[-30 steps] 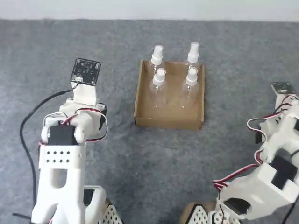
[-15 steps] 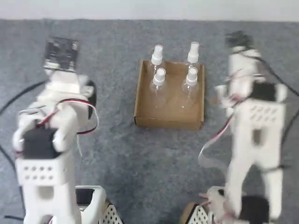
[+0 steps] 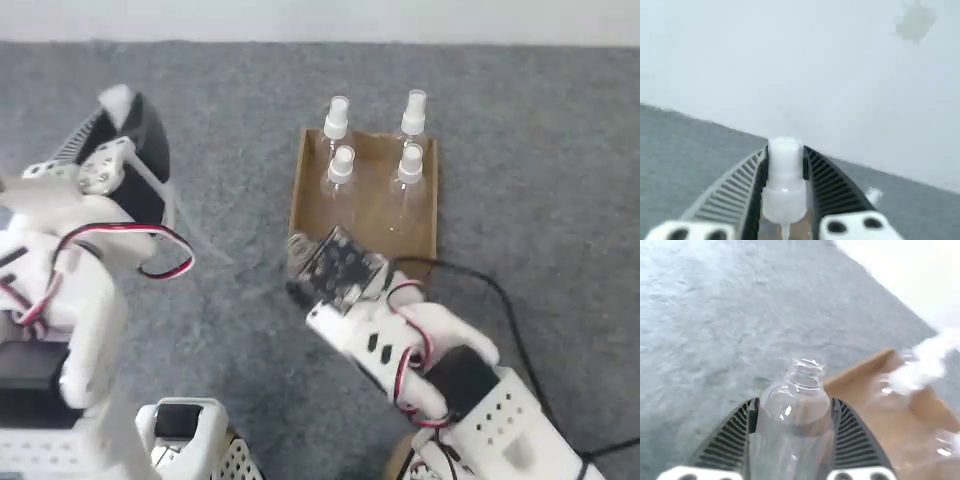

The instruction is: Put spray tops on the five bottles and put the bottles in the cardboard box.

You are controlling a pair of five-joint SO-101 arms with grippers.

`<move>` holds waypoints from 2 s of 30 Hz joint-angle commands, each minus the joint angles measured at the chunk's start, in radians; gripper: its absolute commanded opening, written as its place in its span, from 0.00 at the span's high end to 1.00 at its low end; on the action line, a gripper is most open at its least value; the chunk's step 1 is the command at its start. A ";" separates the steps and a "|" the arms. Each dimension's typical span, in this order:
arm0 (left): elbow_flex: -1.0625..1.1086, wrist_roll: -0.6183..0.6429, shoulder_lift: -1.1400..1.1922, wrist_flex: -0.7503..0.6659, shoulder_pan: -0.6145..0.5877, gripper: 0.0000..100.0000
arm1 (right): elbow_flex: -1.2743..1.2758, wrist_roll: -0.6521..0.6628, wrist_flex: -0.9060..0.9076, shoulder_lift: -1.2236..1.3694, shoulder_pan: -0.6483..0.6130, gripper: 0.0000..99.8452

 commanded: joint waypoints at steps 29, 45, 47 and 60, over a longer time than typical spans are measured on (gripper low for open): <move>0.150 -0.002 -0.012 -0.078 0.117 0.99 | 0.222 -0.012 -0.196 -0.209 -0.058 0.99; 0.278 0.002 -0.012 -0.158 0.152 0.99 | 0.222 -0.014 -0.194 -0.216 -0.058 0.99; 0.323 0.002 -0.012 -0.158 0.172 0.99 | 0.222 -0.014 -0.197 -0.216 -0.058 0.99; 0.473 -0.005 -0.014 -0.077 0.229 0.99 | 0.222 -0.008 -0.142 -0.222 -0.053 0.99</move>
